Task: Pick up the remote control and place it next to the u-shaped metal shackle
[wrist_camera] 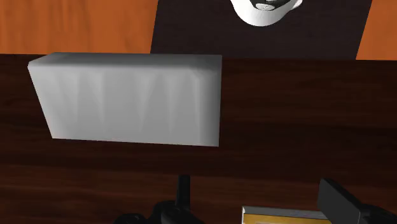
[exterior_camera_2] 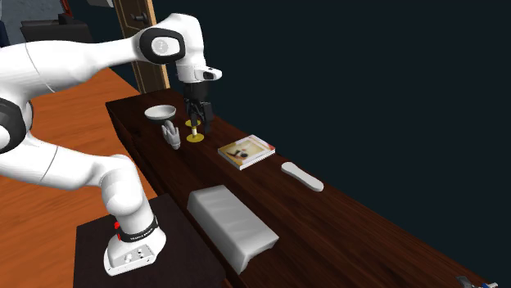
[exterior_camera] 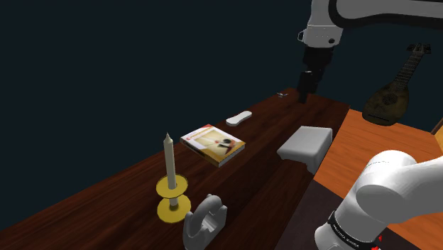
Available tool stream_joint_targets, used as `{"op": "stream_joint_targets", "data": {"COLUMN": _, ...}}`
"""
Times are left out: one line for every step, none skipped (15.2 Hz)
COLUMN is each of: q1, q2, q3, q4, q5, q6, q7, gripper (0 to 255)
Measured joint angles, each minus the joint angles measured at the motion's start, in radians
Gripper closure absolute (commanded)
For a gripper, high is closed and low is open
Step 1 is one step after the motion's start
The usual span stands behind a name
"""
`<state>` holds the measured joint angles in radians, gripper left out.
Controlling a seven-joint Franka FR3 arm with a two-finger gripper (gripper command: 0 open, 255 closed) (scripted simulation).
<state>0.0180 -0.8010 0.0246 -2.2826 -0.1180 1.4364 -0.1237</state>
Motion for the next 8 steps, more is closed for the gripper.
{"op": "stream_joint_targets", "data": {"q1": 0.000, "q2": 0.000, "q3": 0.000, "q4": 0.000, "q5": 0.000, "q6": 0.000, "q7": 0.000, "gripper": 0}}
{"op": "stream_joint_targets", "data": {"q1": -0.004, "q2": 0.011, "q3": 0.006, "q4": 0.000, "q5": 0.006, "q6": 0.010, "q7": 0.019, "gripper": 0}}
{"op": "stream_joint_targets", "data": {"q1": -0.013, "q2": 0.033, "q3": 0.012, "q4": -0.002, "q5": 0.013, "q6": 0.032, "q7": 0.047, "gripper": 0}}
{"op": "stream_joint_targets", "data": {"q1": -0.021, "q2": 0.057, "q3": 0.022, "q4": -0.004, "q5": 0.022, "q6": 0.057, "q7": 0.082, "gripper": 0}}
{"op": "stream_joint_targets", "data": {"q1": -0.030, "q2": 0.087, "q3": 0.033, "q4": -0.002, "q5": 0.032, "q6": 0.084, "q7": 0.120, "gripper": 0}}
{"op": "stream_joint_targets", "data": {"q1": -0.041, "q2": 0.117, "q3": 0.038, "q4": 0.001, "q5": 0.038, "q6": 0.110, "q7": 0.154, "gripper": 0}}
{"op": "stream_joint_targets", "data": {"q1": -0.050, "q2": 0.144, "q3": 0.048, "q4": 0.005, "q5": 0.046, "q6": 0.132, "q7": 0.193, "gripper": 0}}
{"op": "stream_joint_targets", "data": {"q1": -0.058, "q2": 0.172, "q3": 0.061, "q4": 0.006, "q5": 0.057, "q6": 0.158, "q7": 0.236, "gripper": 0}}
